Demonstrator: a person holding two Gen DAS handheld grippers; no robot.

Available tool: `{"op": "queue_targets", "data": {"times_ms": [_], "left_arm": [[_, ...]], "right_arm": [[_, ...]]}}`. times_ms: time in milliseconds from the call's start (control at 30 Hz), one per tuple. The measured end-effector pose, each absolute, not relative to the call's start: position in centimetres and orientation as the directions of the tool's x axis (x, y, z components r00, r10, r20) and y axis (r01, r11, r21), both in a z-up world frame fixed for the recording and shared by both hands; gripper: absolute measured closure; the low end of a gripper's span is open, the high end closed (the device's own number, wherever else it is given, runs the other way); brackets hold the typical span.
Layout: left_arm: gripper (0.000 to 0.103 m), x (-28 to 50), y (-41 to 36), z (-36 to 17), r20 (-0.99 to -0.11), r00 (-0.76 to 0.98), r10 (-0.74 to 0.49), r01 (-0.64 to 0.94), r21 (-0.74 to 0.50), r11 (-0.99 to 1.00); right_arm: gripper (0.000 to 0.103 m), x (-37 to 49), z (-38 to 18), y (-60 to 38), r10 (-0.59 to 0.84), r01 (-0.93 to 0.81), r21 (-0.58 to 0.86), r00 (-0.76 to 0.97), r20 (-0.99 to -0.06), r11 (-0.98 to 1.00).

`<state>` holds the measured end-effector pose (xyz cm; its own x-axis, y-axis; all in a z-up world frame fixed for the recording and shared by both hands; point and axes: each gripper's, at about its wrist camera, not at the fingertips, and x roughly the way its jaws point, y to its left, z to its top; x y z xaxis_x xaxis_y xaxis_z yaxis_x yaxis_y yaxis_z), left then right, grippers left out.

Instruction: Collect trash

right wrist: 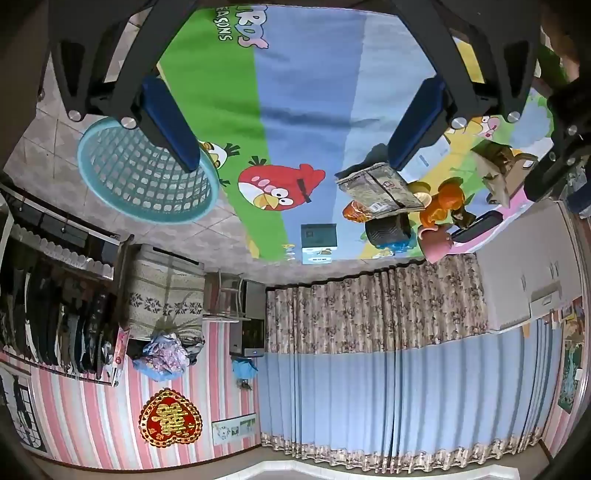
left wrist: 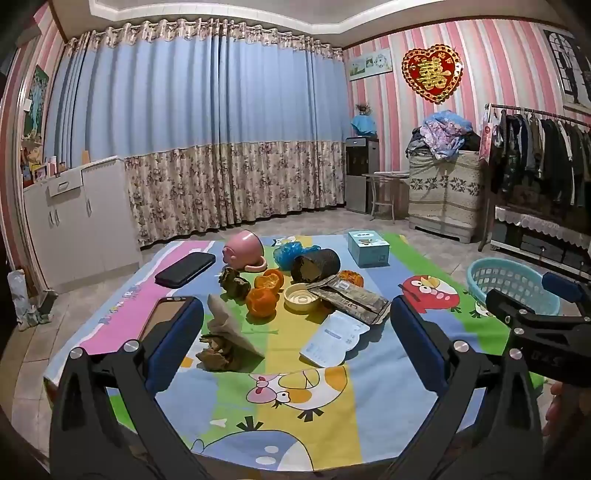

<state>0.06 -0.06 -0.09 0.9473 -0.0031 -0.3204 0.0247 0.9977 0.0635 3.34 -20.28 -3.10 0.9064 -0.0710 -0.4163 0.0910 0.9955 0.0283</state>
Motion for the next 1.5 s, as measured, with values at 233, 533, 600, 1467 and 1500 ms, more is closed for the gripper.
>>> {"op": "queue_targets", "data": {"times_ms": [233,533,600,1467,1500], "left_arm": [[0.005,0.06,0.00,-0.09,-0.315,0.949,-0.004,0.023,0.059,0.998],[0.005,0.05,-0.10,-0.17,-0.314,0.949,-0.009,0.028,0.055,0.998],[0.005,0.03,-0.13,-0.19,-0.314,0.949,-0.009,0.028,0.056,0.998],[0.005,-0.64,-0.19,-0.38,-0.310,0.951,-0.007,0.028,0.064,0.998],[0.005,-0.57,-0.19,-0.33,-0.311,0.950,-0.007,0.028,0.064,0.998]], "right_arm": [[0.004,3.39,-3.03,-20.24,-0.071,0.089,0.023,0.909,-0.410,0.996],[0.004,3.77,-3.27,-20.78,-0.077,0.094,0.024,0.910,-0.407,0.995],[0.004,3.33,-3.10,-20.51,-0.075,0.092,0.022,0.912,-0.403,0.996],[0.004,3.11,-2.93,-20.58,-0.081,0.096,0.016,0.911,-0.404,0.995],[0.004,3.11,-2.93,-20.58,-0.081,0.096,0.016,0.911,-0.403,0.995]]}}
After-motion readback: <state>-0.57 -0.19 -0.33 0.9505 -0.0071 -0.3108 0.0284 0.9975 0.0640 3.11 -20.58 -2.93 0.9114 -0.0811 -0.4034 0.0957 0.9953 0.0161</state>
